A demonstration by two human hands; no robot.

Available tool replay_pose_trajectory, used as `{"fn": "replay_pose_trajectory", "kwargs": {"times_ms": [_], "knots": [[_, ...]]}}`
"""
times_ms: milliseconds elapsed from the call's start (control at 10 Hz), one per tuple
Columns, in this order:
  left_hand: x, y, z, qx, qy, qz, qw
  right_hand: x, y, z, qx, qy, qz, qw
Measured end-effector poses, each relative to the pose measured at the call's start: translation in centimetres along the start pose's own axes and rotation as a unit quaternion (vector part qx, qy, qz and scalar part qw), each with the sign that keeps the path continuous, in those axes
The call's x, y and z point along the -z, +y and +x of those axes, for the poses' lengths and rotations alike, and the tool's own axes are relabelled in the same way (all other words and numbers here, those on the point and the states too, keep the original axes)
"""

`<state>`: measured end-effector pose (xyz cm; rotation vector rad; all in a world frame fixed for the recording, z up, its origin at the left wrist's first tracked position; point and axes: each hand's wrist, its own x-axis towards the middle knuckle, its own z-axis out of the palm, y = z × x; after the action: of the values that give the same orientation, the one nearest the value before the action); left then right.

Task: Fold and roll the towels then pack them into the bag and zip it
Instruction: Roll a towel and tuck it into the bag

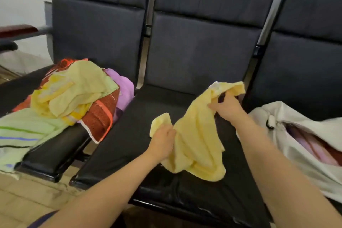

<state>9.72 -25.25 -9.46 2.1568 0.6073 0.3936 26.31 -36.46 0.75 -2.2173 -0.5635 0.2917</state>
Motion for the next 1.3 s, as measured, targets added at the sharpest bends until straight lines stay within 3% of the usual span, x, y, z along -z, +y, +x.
{"fn": "replay_pose_trajectory", "kwargs": {"times_ms": [100,200,300,400,500,600,700,800,900,1000,1100,1200,1300], "knots": [[-0.1,-0.7,0.7,0.153,0.069,-0.216,0.962,-0.6,4.0,-1.5,-0.038,-0.008,-0.273,0.961],[0.0,-1.5,1.0,0.249,0.067,-0.287,0.922,-2.0,7.5,-3.8,-0.129,-0.160,-0.268,0.941],[0.0,-1.5,1.0,0.315,-0.061,-0.260,0.911,-4.7,10.0,-6.9,-0.083,-0.235,-0.251,0.935],[0.4,-1.4,0.8,0.312,-0.186,-0.157,0.918,-5.7,9.6,-7.8,0.021,-0.227,-0.171,0.959],[2.0,-0.9,1.4,0.255,-0.120,-0.294,0.913,-4.7,7.5,-7.7,-0.010,-0.153,0.078,0.985],[4.7,-1.7,2.0,0.180,-0.058,-0.514,0.837,-3.1,6.8,-7.3,-0.099,-0.083,0.381,0.916],[6.8,-1.3,1.9,0.143,-0.005,-0.527,0.838,-1.3,6.8,-6.6,-0.120,-0.014,0.415,0.902],[8.3,-1.2,2.2,0.161,0.086,-0.586,0.790,0.7,6.8,-5.8,-0.085,0.035,0.404,0.910],[8.4,-2.0,2.5,0.267,0.011,-0.494,0.828,2.4,7.0,-5.5,-0.092,0.040,0.432,0.896],[7.3,-2.1,1.3,0.367,-0.223,-0.202,0.880,3.2,7.3,-5.2,-0.092,0.016,0.416,0.904],[7.8,-0.8,0.8,0.304,-0.397,0.219,0.838,3.6,7.7,-5.1,-0.098,0.013,0.422,0.901],[9.5,-1.0,1.3,0.240,-0.326,0.374,0.834,4.3,7.9,-5.3,-0.115,0.012,0.452,0.884],[10.3,-2.6,1.4,0.166,-0.183,-0.252,0.936,4.8,8.0,-5.7,-0.124,-0.019,0.484,0.866]]}}
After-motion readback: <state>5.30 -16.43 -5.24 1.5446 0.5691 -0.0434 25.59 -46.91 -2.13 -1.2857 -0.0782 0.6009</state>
